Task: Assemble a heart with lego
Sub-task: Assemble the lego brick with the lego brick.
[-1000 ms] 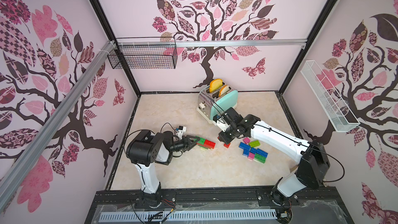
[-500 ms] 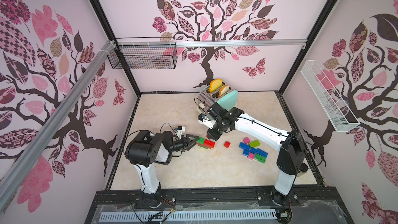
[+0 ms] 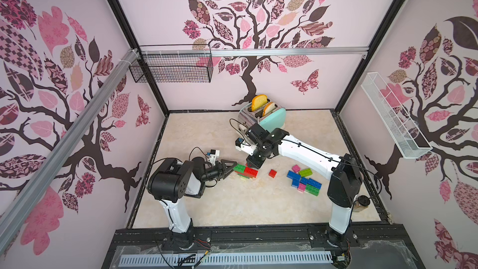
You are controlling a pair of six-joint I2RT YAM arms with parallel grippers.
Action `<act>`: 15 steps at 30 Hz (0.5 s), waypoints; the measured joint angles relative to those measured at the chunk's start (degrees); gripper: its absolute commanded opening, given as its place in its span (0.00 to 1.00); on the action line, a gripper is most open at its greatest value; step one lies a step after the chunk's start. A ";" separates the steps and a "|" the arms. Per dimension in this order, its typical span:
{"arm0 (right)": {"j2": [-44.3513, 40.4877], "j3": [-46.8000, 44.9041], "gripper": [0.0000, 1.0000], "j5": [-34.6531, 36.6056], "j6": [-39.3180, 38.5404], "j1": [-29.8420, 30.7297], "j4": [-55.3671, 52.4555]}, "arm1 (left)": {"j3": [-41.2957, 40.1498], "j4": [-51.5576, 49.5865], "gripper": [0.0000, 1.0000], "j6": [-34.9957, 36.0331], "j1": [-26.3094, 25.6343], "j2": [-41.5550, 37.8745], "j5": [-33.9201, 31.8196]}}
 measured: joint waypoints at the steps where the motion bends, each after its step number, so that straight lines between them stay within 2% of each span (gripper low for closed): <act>1: 0.00 0.00 0.20 -0.09 -0.09 0.00 -0.07 | 0.00 0.00 0.52 0.00 0.04 0.15 0.00; 8: 0.00 0.00 0.20 -0.61 -0.42 0.00 -0.31 | 0.02 0.02 0.46 -0.11 0.22 0.63 -0.04; 15: 0.00 0.00 0.20 -1.03 -0.61 0.00 -0.31 | 0.02 0.02 0.44 -0.24 0.74 0.63 -0.09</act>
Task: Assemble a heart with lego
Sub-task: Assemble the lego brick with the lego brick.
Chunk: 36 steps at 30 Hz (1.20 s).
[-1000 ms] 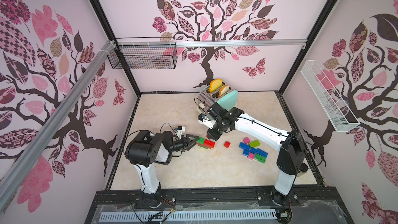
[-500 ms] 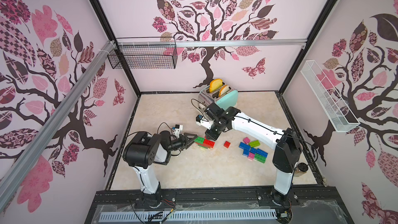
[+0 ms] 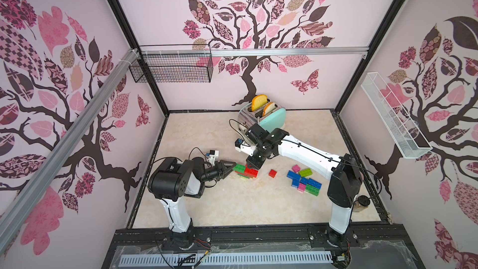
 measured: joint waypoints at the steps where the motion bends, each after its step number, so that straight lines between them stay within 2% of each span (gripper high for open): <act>1: 0.00 0.00 0.20 -0.13 -0.02 0.00 0.00 | 0.00 0.00 0.44 -0.04 0.04 0.00 0.00; 17: 2.56 1.27 0.20 -1.09 -3.13 1.88 -0.81 | 0.00 0.42 0.30 -0.44 0.31 0.00 0.00; 36: 10.38 11.89 0.21 0.79 -6.95 2.73 -5.18 | -0.02 0.90 0.18 -0.48 0.31 0.00 0.24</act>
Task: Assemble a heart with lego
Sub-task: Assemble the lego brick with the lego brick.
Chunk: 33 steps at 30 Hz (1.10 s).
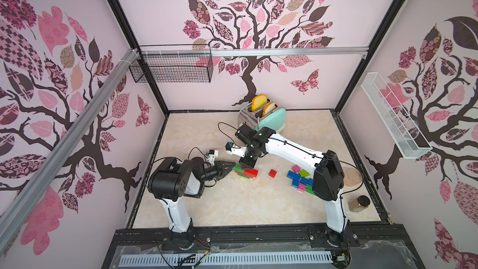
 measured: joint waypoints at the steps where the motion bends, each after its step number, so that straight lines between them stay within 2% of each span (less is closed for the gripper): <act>1: 0.20 0.35 0.21 0.15 -0.11 0.07 -0.20 | 0.00 0.02 0.17 -0.02 0.00 0.00 0.02; 15: 4.39 4.11 0.21 1.92 -0.83 1.18 -2.21 | -0.07 0.15 0.12 0.02 0.00 -0.02 0.11; 33: 5.73 6.29 0.21 3.39 -1.40 1.51 -1.62 | -0.09 0.26 0.13 0.02 0.00 -0.02 0.15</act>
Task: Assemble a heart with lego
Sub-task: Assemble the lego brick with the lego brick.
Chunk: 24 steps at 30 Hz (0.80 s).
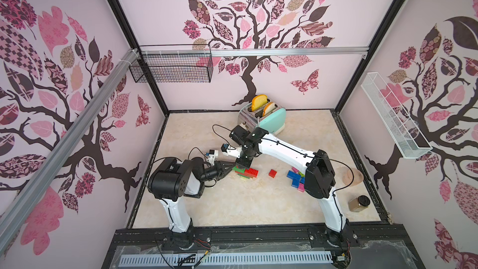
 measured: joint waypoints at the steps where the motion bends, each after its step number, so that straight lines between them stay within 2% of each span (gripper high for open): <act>1: 0.31 0.15 0.21 0.00 0.00 0.04 0.07 | 0.00 0.00 0.13 0.00 0.00 0.00 0.00; 16: 1.29 0.63 0.21 0.35 -0.52 0.26 0.11 | -0.02 -0.13 0.13 -0.20 0.04 0.00 -0.13; 24: 4.68 6.56 0.21 0.92 -1.97 0.66 -4.63 | -0.02 -0.31 0.13 -0.44 0.11 0.00 -0.28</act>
